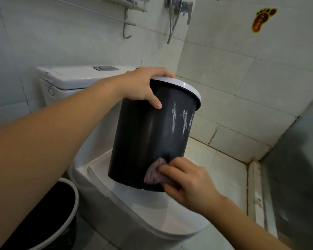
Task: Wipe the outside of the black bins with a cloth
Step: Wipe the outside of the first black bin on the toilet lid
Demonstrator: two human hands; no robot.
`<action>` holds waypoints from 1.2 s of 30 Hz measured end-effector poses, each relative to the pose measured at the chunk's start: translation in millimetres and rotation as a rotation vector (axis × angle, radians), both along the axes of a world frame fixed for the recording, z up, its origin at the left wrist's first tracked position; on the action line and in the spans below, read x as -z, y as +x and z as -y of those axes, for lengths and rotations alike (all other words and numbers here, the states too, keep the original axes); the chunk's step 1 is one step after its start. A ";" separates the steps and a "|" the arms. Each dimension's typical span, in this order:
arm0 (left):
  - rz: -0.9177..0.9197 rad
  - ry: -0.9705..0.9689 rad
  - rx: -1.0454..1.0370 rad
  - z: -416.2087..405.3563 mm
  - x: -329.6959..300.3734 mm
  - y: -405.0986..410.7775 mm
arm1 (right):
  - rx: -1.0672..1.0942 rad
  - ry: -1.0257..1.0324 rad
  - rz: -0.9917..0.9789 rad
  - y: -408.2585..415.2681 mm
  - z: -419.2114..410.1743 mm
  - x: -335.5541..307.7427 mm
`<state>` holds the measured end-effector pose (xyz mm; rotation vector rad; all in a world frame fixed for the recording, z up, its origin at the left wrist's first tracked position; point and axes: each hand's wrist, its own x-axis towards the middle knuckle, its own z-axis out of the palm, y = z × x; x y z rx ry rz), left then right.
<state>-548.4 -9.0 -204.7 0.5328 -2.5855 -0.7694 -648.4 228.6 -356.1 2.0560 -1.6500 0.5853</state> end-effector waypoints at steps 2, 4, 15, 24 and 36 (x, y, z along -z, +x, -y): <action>0.008 0.004 0.008 -0.4 -0.3 0.0 | -0.034 0.048 -0.051 -0.9 -5.1 3.0; 0.013 0.003 0.014 -1.2 -0.4 -0.3 | -0.022 0.024 -0.070 -5.3 -1.3 -4.9; 0.010 -0.033 0.008 -5.9 -2.0 -2.5 | 0.220 -0.213 0.189 -20.4 44.4 -67.5; 0.024 -0.102 0.005 -7.0 -2.7 -1.0 | 0.176 -0.206 0.129 -29.6 43.9 -73.2; 0.053 -0.097 0.012 -4.6 -4.9 2.0 | 0.311 -0.288 0.192 -54.3 61.5 -103.6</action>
